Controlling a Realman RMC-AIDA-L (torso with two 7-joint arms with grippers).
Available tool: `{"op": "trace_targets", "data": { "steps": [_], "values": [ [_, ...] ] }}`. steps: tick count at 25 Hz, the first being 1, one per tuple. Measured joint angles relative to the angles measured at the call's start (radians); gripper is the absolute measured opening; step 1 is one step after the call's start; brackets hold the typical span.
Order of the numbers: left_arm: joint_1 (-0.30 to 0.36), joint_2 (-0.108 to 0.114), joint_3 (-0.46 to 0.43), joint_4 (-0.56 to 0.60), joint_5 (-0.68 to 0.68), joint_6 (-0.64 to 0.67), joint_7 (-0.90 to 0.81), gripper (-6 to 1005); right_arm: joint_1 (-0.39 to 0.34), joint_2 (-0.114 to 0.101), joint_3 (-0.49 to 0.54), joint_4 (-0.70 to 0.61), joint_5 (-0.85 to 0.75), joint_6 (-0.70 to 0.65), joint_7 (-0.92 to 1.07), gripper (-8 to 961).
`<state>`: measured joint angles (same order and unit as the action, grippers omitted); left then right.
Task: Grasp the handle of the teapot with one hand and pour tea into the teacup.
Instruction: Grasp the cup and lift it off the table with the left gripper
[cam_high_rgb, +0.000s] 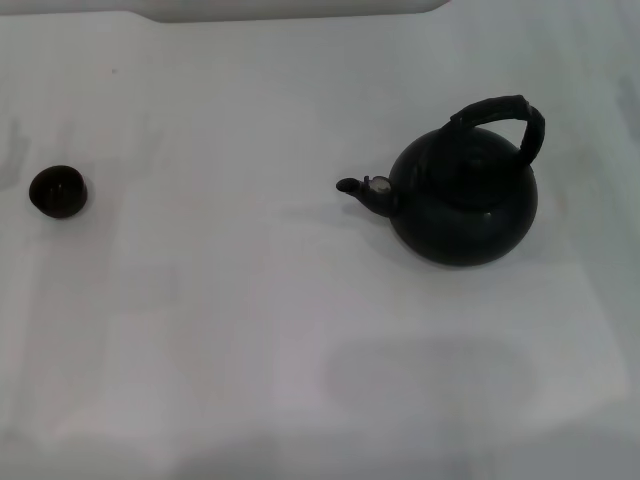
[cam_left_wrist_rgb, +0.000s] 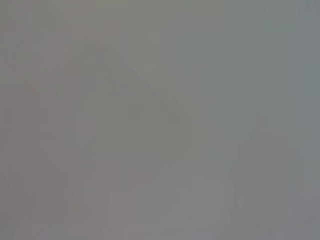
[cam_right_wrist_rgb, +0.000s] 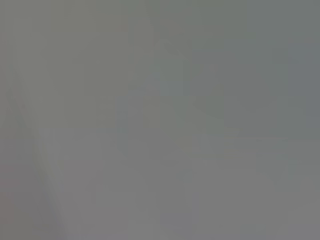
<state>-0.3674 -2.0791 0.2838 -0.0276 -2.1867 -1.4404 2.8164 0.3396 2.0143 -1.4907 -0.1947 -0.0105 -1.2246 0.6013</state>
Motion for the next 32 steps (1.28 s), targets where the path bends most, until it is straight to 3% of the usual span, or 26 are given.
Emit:
{"op": "trace_targets", "data": {
  "steps": [16,32],
  "values": [
    [0.001,-0.002,0.0,-0.001,0.048,0.0,0.001,889,-0.002,0.0,-0.017,0.003,-0.005,0.004,0.007,689],
    [0.049,-0.006,0.0,-0.027,0.263,0.077,0.005,890,0.007,-0.004,-0.009,-0.007,0.003,0.008,0.008,688]
  ]
}}
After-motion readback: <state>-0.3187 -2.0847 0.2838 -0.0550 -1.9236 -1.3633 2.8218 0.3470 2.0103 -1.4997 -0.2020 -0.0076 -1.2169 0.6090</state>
